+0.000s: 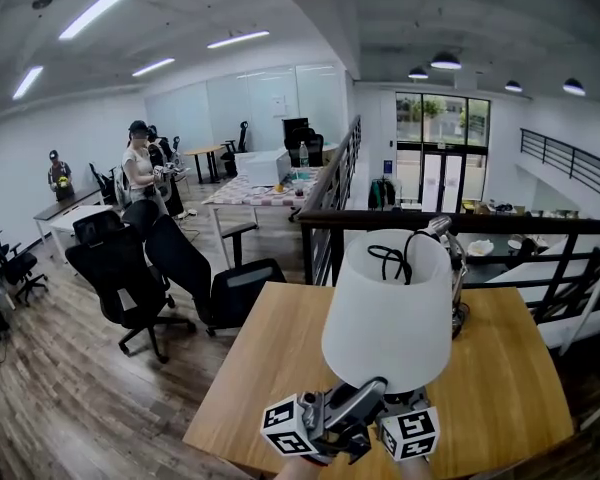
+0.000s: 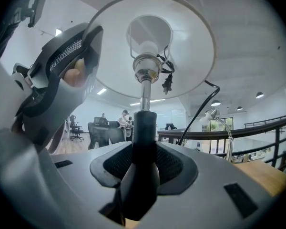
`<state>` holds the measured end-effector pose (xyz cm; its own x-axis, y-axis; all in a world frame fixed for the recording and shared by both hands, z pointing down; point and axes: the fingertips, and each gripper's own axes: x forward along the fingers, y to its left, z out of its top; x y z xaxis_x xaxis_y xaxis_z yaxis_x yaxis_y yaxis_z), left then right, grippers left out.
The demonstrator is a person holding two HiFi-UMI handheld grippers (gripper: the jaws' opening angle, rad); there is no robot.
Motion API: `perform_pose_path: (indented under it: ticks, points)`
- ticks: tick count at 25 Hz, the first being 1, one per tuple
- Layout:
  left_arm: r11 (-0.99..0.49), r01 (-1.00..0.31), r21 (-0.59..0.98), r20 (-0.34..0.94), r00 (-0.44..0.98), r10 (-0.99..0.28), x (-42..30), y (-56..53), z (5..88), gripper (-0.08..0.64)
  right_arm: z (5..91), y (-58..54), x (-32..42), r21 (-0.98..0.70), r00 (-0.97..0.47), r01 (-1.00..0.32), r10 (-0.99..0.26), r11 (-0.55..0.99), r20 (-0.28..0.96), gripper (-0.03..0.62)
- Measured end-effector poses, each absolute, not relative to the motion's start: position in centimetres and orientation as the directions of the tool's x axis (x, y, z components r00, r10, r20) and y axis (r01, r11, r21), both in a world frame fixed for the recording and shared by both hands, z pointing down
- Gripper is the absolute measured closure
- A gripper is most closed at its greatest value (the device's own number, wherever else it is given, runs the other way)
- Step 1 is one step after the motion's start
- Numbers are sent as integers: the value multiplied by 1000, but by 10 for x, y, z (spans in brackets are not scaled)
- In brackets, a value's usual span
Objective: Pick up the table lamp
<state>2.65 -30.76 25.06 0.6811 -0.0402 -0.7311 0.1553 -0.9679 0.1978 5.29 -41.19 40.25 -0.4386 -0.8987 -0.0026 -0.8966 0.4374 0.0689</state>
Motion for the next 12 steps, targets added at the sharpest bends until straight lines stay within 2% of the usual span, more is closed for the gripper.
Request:
perform_pose_path:
  ticks: [12]
  points:
    - [-974, 147, 170, -722, 692, -21, 30, -305, 240, 545, 388, -414, 53, 75, -446, -894, -894, 443, -34, 437]
